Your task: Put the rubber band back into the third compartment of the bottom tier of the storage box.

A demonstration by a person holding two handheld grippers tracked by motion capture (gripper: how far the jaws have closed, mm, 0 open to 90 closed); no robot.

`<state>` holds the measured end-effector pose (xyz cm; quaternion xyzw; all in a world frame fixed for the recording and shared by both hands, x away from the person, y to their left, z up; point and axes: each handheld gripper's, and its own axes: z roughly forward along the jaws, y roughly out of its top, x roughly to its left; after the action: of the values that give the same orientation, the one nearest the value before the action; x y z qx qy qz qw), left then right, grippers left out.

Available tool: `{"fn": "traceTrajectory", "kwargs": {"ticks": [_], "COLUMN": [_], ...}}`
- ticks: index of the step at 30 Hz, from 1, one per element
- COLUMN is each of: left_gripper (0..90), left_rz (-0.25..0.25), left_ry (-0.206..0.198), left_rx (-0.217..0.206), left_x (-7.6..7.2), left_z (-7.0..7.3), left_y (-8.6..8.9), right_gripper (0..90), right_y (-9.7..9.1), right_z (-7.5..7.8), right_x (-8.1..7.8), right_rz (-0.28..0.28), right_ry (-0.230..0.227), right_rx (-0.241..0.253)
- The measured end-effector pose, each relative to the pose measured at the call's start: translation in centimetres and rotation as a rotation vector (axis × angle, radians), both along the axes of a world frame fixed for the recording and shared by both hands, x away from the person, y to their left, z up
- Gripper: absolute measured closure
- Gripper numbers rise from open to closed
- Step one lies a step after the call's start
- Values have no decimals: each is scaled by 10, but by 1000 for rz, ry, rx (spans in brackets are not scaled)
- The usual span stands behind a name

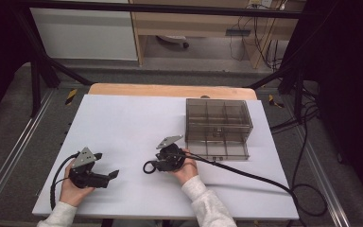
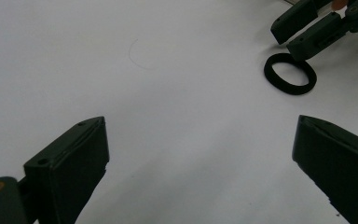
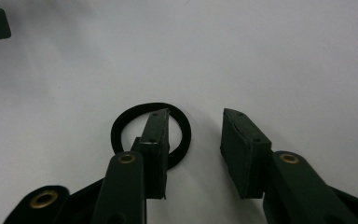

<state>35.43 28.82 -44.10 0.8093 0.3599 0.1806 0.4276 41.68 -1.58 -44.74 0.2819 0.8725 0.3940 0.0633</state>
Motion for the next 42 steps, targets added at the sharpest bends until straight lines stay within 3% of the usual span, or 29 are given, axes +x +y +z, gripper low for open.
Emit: {"fn": "traceTrajectory", "kwargs": {"ticks": [25, 34, 42], "left_gripper": [35, 35, 35], "left_rz": [-2, -2, -2], "left_ry": [0, 0, -1], "left_rx": [2, 2, 3], "left_x": [0, 0, 0], "left_z": [0, 0, 0], "left_y": [-1, 0, -1], "right_gripper": [771, 761, 849], "right_y": [1, 2, 3], "right_z": [-3, -4, -4], "right_x": [1, 0, -2], "right_rz": [7, 1, 0], "right_ry": [25, 18, 18], "right_rx": [-6, -4, -7]}}
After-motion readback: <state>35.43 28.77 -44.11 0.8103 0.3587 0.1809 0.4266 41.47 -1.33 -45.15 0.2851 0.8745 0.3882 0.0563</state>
